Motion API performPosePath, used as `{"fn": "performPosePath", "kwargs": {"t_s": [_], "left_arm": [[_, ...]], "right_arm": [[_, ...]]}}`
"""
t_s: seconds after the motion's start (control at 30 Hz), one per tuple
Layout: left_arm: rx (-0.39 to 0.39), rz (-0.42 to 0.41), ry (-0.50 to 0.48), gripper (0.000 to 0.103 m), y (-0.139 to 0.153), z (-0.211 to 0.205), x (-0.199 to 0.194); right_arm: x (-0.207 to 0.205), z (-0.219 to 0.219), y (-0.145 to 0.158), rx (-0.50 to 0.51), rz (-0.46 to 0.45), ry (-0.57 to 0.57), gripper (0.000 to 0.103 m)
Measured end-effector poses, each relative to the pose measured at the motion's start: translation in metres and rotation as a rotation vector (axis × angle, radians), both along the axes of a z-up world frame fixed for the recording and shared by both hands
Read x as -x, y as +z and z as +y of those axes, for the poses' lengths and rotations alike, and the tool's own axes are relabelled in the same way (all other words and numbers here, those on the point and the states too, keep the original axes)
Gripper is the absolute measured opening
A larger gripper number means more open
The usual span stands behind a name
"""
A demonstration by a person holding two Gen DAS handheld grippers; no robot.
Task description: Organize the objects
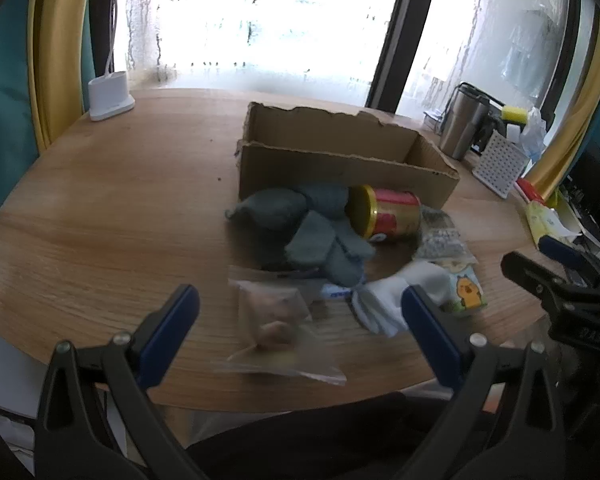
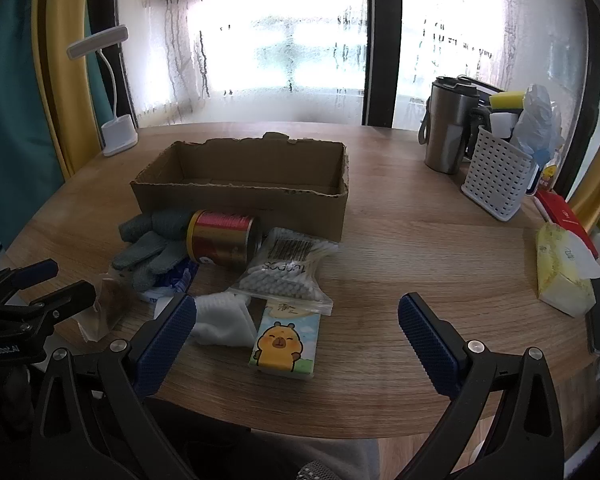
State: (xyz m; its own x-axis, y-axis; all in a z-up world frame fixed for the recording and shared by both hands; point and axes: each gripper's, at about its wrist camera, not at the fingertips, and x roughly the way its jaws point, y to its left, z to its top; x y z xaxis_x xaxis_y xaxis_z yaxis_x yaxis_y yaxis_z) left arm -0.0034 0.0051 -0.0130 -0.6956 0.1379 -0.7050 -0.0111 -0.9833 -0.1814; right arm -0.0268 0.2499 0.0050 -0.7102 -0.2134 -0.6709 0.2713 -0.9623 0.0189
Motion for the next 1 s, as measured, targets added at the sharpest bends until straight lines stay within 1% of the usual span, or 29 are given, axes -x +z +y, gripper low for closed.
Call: {"fn": "performPosePath", "kwargs": {"t_s": [1.0], "left_arm": [[0.016,0.005,0.003,0.102,-0.0008,0.0009,-0.0003]], "right_arm": [[0.0004,0.0001,-0.0019,0.006,-0.01,0.001,0.103]]}}
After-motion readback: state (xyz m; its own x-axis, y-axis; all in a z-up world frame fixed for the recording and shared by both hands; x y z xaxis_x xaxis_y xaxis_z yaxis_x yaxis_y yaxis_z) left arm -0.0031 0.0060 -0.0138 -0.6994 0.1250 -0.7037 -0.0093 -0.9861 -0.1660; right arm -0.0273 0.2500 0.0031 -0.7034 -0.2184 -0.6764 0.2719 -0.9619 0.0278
